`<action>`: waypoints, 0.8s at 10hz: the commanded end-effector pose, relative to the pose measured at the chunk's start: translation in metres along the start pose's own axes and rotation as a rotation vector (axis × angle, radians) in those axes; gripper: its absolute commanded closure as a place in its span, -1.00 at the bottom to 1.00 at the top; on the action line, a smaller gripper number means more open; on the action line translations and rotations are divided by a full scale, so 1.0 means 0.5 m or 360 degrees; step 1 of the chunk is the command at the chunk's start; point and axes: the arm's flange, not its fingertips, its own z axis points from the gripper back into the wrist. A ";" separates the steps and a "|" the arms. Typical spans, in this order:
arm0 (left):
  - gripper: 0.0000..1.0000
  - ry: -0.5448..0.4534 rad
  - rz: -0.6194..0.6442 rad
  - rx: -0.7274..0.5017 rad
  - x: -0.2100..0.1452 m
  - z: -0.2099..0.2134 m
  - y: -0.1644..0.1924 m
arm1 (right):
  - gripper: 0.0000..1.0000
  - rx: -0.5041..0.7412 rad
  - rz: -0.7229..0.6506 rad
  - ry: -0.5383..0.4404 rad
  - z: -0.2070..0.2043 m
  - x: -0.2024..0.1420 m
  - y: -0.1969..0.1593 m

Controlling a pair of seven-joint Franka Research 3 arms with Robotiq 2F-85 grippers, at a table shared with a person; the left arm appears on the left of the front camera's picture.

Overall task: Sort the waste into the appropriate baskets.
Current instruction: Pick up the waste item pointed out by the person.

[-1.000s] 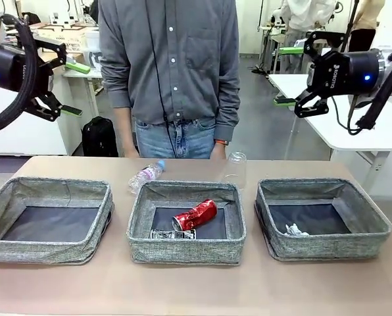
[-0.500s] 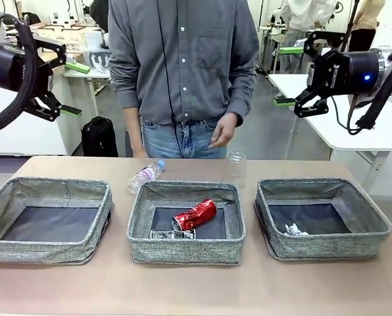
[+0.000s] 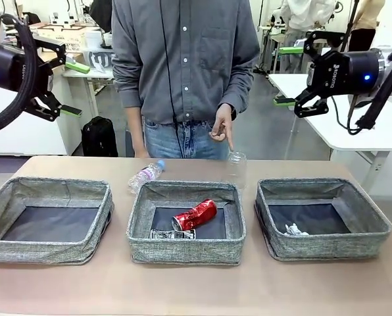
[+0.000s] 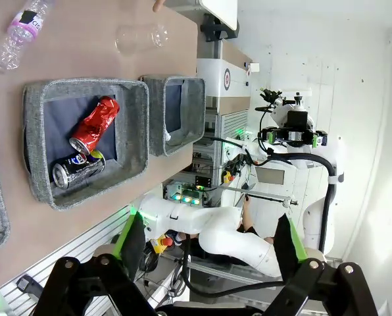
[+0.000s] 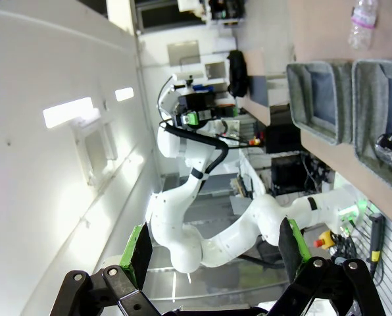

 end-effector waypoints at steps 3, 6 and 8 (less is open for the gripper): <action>-1.00 0.0015 -0.0013 0.0002 -0.005 0.007 0.000 | -1.00 0.0015 0.0006 0.0001 0.000 0.000 0.004; -1.00 0.0015 -0.0013 0.0002 -0.005 0.007 0.000 | -1.00 -0.0358 0.0312 -0.0025 0.001 0.013 -0.002; -1.00 0.0015 -0.0013 0.0002 -0.005 0.007 0.000 | -1.00 -0.0477 0.1351 0.0038 0.012 0.036 0.021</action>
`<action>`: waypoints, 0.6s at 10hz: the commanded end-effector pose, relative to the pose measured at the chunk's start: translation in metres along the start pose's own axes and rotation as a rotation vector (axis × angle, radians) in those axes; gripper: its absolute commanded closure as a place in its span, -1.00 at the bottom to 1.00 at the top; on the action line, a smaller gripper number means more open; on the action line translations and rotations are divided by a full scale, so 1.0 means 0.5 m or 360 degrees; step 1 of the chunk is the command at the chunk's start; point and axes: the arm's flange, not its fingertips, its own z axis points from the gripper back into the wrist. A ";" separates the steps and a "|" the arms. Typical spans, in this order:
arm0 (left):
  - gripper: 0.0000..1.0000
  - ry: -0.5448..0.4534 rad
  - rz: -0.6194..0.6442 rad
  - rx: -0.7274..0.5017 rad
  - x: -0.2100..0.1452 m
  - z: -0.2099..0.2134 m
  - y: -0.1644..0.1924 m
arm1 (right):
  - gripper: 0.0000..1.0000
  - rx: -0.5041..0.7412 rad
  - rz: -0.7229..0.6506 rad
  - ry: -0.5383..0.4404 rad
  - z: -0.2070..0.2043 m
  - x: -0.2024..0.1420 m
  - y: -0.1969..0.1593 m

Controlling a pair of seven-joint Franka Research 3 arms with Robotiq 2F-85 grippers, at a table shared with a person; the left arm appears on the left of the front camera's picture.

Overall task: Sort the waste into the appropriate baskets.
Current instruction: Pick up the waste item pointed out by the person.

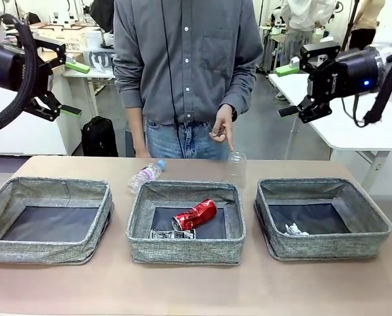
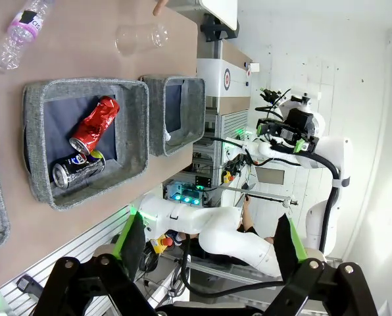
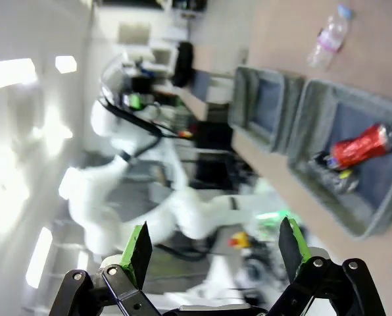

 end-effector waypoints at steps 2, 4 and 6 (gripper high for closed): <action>-1.00 0.0015 -0.0013 0.0002 -0.005 0.007 0.000 | -1.00 0.0566 0.2344 -0.0218 0.040 -0.002 -0.004; -1.00 0.0015 -0.0013 0.0002 -0.005 0.007 0.000 | -1.00 0.0982 0.2759 -0.0120 0.045 -0.004 -0.027; -1.00 0.0015 -0.0013 0.0002 -0.005 0.007 0.000 | -1.00 0.0681 0.2944 0.0221 0.035 -0.029 -0.024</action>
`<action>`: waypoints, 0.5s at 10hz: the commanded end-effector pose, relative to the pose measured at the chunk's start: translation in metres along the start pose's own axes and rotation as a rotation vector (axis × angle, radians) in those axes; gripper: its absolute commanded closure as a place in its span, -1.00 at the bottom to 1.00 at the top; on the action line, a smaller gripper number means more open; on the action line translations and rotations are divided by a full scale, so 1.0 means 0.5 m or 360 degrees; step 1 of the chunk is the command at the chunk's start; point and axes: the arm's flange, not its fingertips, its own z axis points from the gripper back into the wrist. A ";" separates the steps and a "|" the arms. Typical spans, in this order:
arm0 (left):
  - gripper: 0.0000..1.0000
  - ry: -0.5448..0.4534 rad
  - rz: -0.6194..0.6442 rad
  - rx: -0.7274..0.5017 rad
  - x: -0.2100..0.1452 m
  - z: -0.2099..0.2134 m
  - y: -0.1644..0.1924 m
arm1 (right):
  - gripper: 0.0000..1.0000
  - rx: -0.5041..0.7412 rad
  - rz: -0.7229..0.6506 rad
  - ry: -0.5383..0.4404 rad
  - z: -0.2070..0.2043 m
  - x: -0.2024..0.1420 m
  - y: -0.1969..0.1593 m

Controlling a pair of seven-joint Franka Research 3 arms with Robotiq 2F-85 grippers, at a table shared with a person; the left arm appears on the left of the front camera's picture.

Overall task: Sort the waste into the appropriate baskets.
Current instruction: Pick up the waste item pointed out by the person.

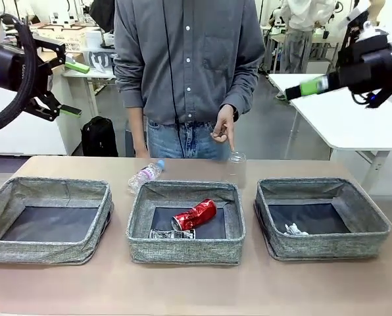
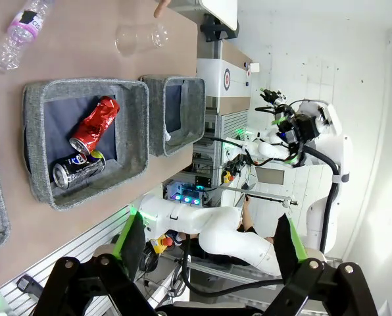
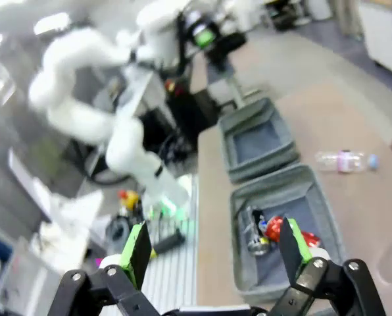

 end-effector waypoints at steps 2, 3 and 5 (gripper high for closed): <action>-1.00 0.0016 -0.0013 0.0002 -0.005 0.006 0.000 | -1.00 -0.0517 0.0646 0.0820 -0.027 0.019 0.060; -1.00 0.0016 -0.0013 0.0002 -0.005 0.006 0.000 | -1.00 0.0073 0.0192 0.0173 -0.014 -0.013 0.015; -1.00 0.0016 -0.0013 0.0002 -0.005 0.006 0.000 | -1.00 0.0020 0.0315 0.0387 -0.025 -0.002 0.043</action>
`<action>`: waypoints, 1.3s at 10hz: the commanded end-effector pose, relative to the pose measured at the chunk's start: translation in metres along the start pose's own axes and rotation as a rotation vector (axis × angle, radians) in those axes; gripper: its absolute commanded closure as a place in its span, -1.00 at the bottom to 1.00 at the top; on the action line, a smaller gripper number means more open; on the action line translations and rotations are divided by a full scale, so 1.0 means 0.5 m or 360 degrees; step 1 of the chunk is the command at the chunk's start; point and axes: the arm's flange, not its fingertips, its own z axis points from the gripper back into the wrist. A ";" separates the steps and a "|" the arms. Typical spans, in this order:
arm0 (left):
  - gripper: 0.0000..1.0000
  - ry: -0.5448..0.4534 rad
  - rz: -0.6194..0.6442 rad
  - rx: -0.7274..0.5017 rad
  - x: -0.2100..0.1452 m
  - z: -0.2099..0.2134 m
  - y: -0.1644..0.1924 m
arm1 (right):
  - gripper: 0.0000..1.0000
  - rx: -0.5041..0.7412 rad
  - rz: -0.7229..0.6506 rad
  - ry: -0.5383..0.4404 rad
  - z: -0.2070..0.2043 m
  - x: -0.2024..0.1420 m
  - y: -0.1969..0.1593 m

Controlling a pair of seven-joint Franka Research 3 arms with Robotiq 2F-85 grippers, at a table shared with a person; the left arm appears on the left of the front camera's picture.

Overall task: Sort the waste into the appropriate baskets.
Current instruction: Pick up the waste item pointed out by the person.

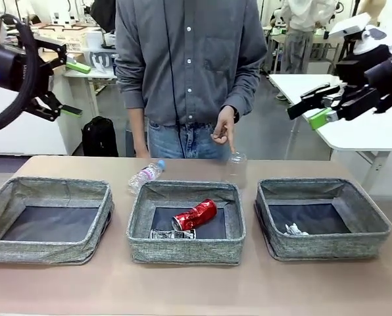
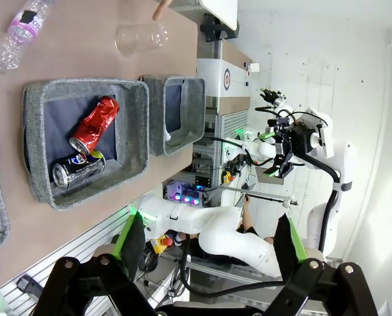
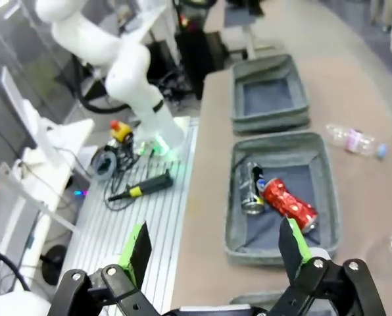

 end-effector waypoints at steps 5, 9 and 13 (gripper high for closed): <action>-1.00 0.0016 -0.0013 0.0002 -0.005 0.006 0.000 | -1.00 -0.0792 0.0234 -0.0173 -0.047 -0.208 -0.290; -1.00 0.0016 -0.0013 0.0002 -0.005 0.006 0.000 | -1.00 -0.0790 0.0081 -0.0154 -0.023 -0.243 -0.293; -1.00 0.0016 -0.0013 0.0002 -0.005 0.006 0.000 | -1.00 -0.0911 0.0173 -0.0202 -0.036 -0.319 -0.418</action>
